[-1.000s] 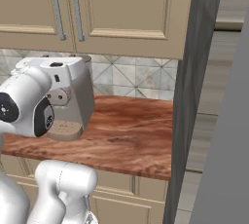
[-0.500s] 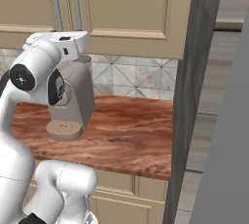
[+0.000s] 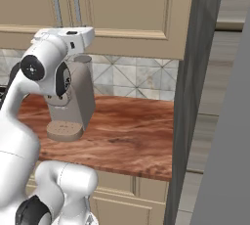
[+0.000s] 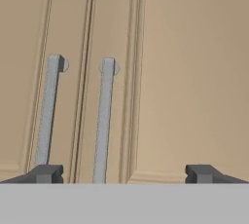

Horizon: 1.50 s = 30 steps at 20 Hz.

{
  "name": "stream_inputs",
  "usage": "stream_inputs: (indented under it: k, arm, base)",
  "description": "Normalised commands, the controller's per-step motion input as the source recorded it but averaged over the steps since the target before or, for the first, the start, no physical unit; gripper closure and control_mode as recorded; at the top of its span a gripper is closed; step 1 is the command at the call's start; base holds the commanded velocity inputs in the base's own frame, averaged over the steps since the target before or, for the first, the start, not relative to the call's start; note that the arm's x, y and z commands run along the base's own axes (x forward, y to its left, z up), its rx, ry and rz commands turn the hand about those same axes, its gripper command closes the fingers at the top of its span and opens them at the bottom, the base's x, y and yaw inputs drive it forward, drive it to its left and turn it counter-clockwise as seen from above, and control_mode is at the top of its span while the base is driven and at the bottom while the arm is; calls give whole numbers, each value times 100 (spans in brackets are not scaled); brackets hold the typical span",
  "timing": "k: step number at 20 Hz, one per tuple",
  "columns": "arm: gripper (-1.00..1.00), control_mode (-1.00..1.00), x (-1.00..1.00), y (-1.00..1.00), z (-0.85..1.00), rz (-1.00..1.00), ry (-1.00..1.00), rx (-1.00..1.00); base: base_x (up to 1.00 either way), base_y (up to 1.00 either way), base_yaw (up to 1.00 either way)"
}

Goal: Open the cabinet directly in front. Then move the liquor and the mug to the dining counter with the candle on it.

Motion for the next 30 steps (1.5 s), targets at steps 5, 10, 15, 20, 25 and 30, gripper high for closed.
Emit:
stream_inputs:
  k: [5, 10, 15, 20, 25, 30]
  arm:
    - [-100, -100, 31, 32, 0, 0, 0, -1]
    - [-100, -100, 32, 8, 0, 0, 2, 0]
    - [-100, -100, 44, 0, 0, 0, 5, 0]
    - [-100, -100, 81, 13, 0, 0, 8, 0]
    - [-100, -100, 98, 5, -1, 0, 8, 0]
    - [-100, -100, 100, 0, -7, 0, 5, 0]
  base:
    - [0, 0, 0]
    - [0, 0, 0]
    - [0, 0, 0]
    - [0, 0, 0]
    - [0, 0, 0]
    - [0, 0, 0]
